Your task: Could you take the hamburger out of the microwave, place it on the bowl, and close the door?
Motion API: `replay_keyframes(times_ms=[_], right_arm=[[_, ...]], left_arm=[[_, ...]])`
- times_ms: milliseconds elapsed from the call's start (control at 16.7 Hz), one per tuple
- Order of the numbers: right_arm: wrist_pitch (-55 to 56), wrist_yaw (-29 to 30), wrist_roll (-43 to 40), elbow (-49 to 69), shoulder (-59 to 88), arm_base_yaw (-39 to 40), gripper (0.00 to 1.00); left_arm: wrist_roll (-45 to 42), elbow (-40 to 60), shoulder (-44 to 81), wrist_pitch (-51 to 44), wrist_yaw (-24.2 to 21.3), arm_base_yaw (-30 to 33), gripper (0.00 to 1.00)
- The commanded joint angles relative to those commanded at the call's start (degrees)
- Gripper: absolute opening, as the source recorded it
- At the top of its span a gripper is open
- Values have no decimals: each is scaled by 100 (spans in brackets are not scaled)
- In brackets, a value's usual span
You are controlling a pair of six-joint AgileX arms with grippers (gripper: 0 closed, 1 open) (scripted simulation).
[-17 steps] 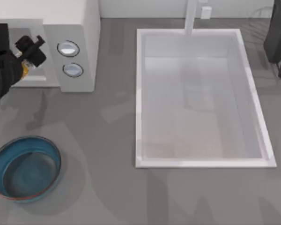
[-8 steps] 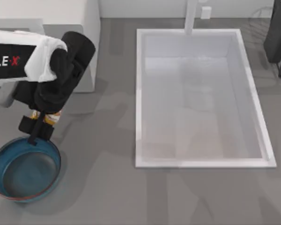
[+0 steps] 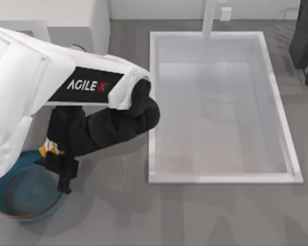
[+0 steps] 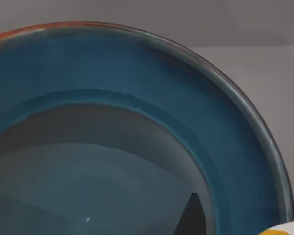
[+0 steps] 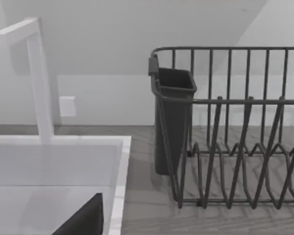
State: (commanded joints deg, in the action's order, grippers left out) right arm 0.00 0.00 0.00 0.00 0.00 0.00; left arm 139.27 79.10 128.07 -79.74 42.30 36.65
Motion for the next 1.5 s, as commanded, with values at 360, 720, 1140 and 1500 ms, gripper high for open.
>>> replay_keyframes(times_ms=[360,720,1140,1500], right_arm=[[0,0,0,0,0,0,100],[0,0,0,0,0,0,100],[0,0,0,0,0,0,100],[0,0,0,0,0,0,100]], left_arm=[[1758,136,821,-1549,526,566,0],[1891,141,892,-1666,565,610,0],[1783,25,742,-1417,698,457,0],[1577,-328,618,-949,921,202,0]])
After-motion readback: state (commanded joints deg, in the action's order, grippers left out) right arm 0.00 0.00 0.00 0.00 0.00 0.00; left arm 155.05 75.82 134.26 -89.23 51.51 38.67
